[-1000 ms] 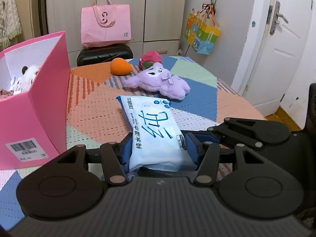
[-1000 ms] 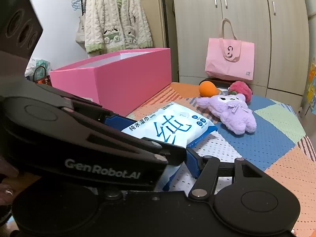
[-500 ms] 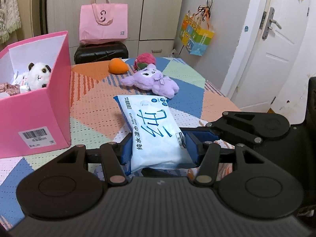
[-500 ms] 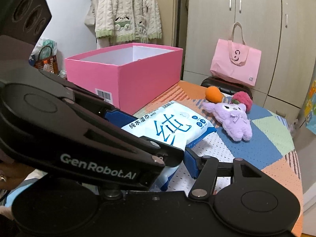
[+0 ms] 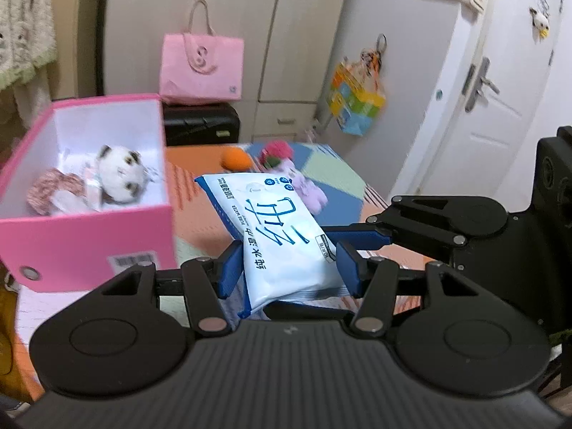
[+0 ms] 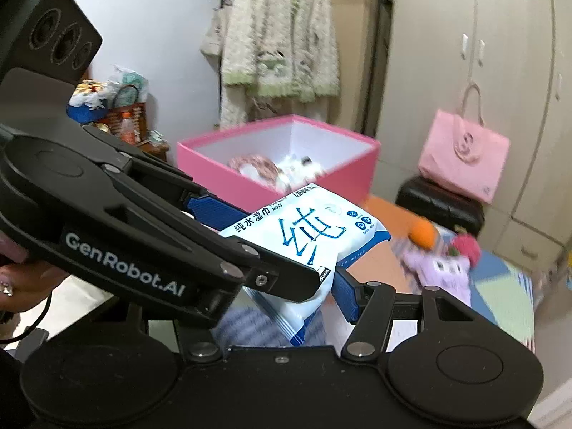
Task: Organize soft objects
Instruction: 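Lift the wipes pack with the left tool and carry it over the pink box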
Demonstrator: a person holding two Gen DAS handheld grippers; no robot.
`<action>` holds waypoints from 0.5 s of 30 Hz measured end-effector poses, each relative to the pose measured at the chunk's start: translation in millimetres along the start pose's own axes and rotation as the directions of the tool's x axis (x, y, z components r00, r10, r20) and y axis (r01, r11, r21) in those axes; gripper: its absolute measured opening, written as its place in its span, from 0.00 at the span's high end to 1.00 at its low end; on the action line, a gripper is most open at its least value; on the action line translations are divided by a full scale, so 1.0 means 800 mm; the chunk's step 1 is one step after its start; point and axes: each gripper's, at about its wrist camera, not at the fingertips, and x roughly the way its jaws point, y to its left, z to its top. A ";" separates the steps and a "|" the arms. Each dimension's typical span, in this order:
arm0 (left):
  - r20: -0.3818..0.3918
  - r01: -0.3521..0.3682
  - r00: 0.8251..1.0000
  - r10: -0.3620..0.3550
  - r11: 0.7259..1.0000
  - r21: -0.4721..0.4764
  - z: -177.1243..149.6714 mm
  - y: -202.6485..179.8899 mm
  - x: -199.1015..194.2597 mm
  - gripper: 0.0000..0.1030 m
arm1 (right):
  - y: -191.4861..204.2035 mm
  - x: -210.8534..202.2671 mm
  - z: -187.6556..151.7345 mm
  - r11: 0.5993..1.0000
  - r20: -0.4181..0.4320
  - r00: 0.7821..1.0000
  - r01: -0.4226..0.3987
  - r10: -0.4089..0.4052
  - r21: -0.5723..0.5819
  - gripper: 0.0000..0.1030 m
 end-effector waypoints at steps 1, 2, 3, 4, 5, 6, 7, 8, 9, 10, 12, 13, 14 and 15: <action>0.010 -0.012 1.000 0.012 1.000 0.001 0.004 0.004 -0.007 0.48 | 0.003 0.001 0.007 1.000 0.008 1.000 -0.004 0.004 -0.014 0.37; 0.022 -0.023 1.000 0.023 1.000 0.006 0.007 0.007 -0.012 0.48 | 0.006 0.003 0.012 1.000 0.018 1.000 -0.005 0.006 -0.025 0.37; 0.035 -0.034 0.999 0.034 0.999 0.010 0.009 0.010 -0.018 0.48 | 0.011 0.004 0.018 0.999 0.036 0.999 -0.004 0.005 -0.039 0.37; 0.045 -0.045 0.998 0.045 0.999 0.011 0.011 0.014 -0.022 0.48 | 0.015 0.006 0.023 0.999 0.049 0.999 -0.002 0.004 -0.048 0.37; 0.056 -0.057 0.997 0.057 0.998 0.013 0.013 0.017 -0.025 0.48 | 0.019 0.008 0.027 0.998 0.059 0.998 0.000 0.004 -0.059 0.37; 0.068 -0.070 0.995 0.068 0.997 0.017 0.015 0.021 -0.028 0.48 | 0.022 0.011 0.032 0.998 0.069 0.998 0.003 0.002 -0.070 0.37; 0.083 -0.082 0.993 0.080 0.996 0.021 0.017 0.025 -0.031 0.48 | 0.026 0.015 0.038 0.997 0.079 0.997 0.006 0.001 -0.080 0.37; 0.096 -0.093 0.991 0.090 0.995 0.021 0.020 0.029 -0.033 0.48 | 0.028 0.018 0.042 0.996 0.087 0.996 0.005 0.002 -0.085 0.37; 0.106 -0.101 0.989 0.099 0.995 0.016 0.022 0.036 -0.035 0.48 | 0.028 0.023 0.049 0.996 0.095 0.995 0.001 0.008 -0.090 0.37; 0.117 -0.109 0.987 0.107 0.994 0.012 0.025 0.042 -0.036 0.48 | 0.028 0.029 0.055 0.996 0.102 0.995 -0.005 0.015 -0.094 0.37; 0.141 -0.114 0.983 0.115 0.993 -0.016 0.032 0.056 -0.038 0.48 | 0.024 0.040 0.065 0.996 0.123 0.992 -0.025 0.035 -0.086 0.37; 0.155 -0.111 0.981 0.115 0.993 -0.035 0.035 0.063 -0.038 0.48 | 0.020 0.044 0.068 0.997 0.134 0.990 -0.039 0.048 -0.066 0.37; 0.166 -0.110 0.979 0.118 0.992 -0.054 0.037 0.072 -0.037 0.48 | 0.015 0.051 0.071 0.998 0.144 0.988 -0.057 0.063 -0.041 0.37; 0.176 -0.112 0.977 0.123 0.991 -0.067 0.040 0.079 -0.034 0.48 | 0.012 0.058 0.074 0.997 0.150 0.986 -0.070 0.073 -0.027 0.37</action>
